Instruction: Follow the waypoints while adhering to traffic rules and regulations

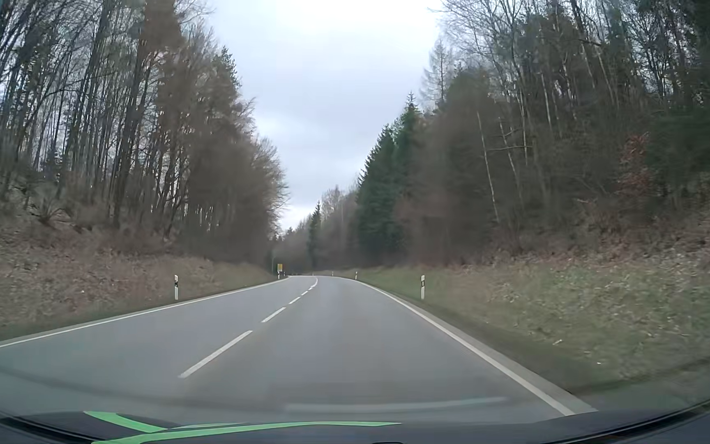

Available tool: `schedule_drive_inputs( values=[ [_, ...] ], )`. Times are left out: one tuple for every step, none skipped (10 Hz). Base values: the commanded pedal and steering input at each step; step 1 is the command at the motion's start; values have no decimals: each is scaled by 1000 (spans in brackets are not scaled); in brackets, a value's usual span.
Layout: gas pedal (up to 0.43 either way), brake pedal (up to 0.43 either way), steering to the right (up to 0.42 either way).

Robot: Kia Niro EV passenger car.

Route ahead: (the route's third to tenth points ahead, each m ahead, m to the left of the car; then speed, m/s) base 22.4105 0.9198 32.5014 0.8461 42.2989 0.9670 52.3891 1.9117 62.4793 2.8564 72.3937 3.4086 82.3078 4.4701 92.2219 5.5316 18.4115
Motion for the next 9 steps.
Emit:
schedule_drive_inputs(
  values=[
    [197, 0, -5],
    [197, 0, -5],
    [197, 0, -5],
    [197, 0, -5],
    [197, 0, -5],
    [197, 0, -5],
    [197, 0, -5],
    [197, 0, -5],
    [197, 0, -5]
  ],
)
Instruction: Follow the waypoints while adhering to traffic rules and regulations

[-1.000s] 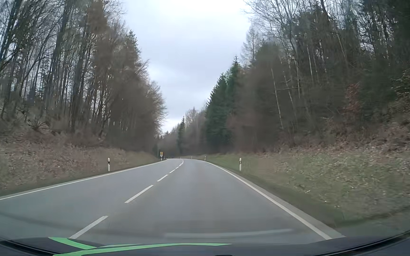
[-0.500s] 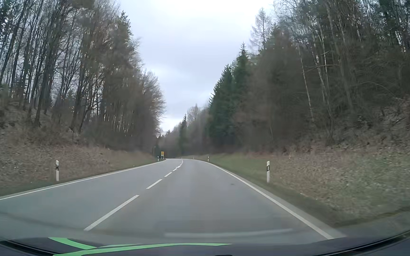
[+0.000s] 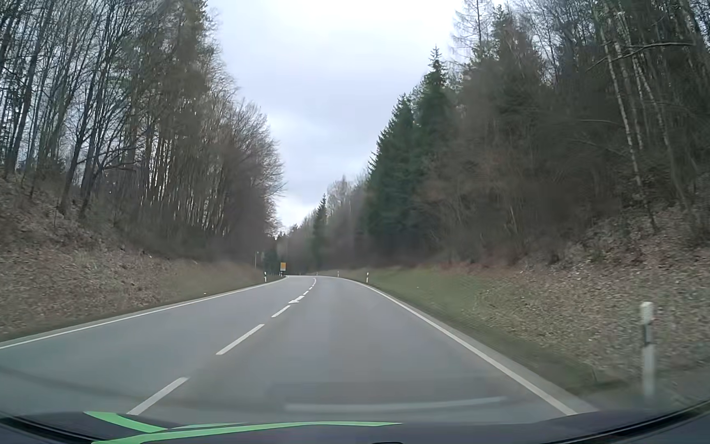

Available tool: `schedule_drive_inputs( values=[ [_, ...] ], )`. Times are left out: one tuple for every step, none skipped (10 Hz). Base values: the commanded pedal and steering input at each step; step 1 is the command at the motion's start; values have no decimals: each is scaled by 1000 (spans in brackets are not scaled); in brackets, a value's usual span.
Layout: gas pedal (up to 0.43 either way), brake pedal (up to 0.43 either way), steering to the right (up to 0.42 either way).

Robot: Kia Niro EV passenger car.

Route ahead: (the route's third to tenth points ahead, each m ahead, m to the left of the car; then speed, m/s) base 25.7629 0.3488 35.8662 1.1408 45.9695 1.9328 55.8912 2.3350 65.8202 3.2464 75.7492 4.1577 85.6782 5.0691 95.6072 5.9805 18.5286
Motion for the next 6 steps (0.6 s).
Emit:
schedule_drive_inputs(
  values=[
    [197, 0, -5],
    [197, 0, -5],
    [197, 0, -5],
    [197, 0, -5],
    [197, 0, -5],
    [197, 0, -5]
  ],
)
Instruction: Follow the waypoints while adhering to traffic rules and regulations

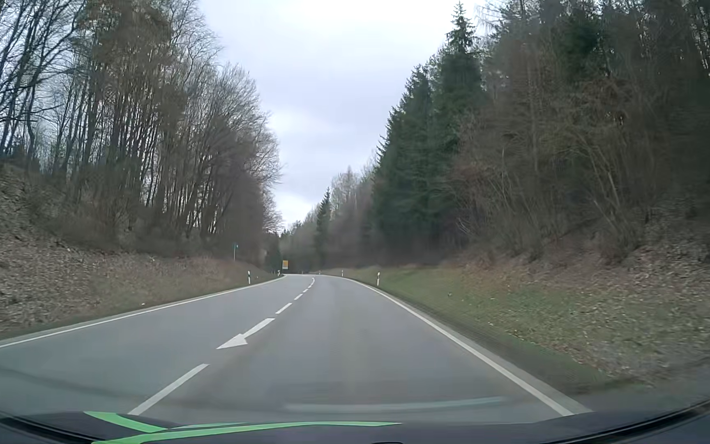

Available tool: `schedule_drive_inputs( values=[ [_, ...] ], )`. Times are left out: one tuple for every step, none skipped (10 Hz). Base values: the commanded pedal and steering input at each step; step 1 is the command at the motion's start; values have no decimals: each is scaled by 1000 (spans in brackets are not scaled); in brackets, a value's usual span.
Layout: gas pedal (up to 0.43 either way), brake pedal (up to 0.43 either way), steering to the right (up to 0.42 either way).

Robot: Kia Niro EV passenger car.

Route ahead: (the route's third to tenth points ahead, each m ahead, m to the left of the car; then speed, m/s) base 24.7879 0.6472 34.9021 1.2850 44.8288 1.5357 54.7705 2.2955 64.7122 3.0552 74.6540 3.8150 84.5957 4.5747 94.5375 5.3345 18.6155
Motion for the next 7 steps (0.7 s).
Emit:
schedule_drive_inputs(
  values=[
    [197, 0, -5],
    [197, 0, -5],
    [197, 0, -6],
    [197, 0, -6],
    [209, 0, -6],
    [209, 0, -7],
    [209, 0, -7]
  ],
)
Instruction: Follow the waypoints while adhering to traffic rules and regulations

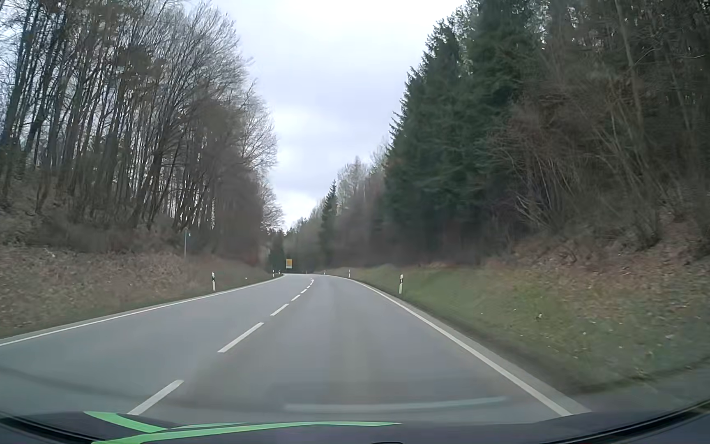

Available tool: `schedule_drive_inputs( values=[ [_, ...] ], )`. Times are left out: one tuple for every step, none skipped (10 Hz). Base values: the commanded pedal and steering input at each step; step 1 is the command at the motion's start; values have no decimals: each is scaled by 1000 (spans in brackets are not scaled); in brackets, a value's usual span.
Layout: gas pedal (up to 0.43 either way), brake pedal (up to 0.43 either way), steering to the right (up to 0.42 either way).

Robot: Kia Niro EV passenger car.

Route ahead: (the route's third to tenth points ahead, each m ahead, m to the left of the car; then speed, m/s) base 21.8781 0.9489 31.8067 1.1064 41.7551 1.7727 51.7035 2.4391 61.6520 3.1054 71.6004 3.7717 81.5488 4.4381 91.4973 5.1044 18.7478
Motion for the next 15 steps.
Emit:
schedule_drive_inputs(
  values=[
    [209, 0, -6],
    [197, 0, -7],
    [189, 0, -7],
    [177, 0, -7],
    [177, 0, -7],
    [169, 0, -7],
    [169, 0, -7],
    [169, 0, -7],
    [169, 0, -7],
    [169, 0, -6],
    [169, 0, -6],
    [169, 0, -6],
    [169, 0, -6],
    [169, 0, -6],
    [169, 0, -6]
  ],
)
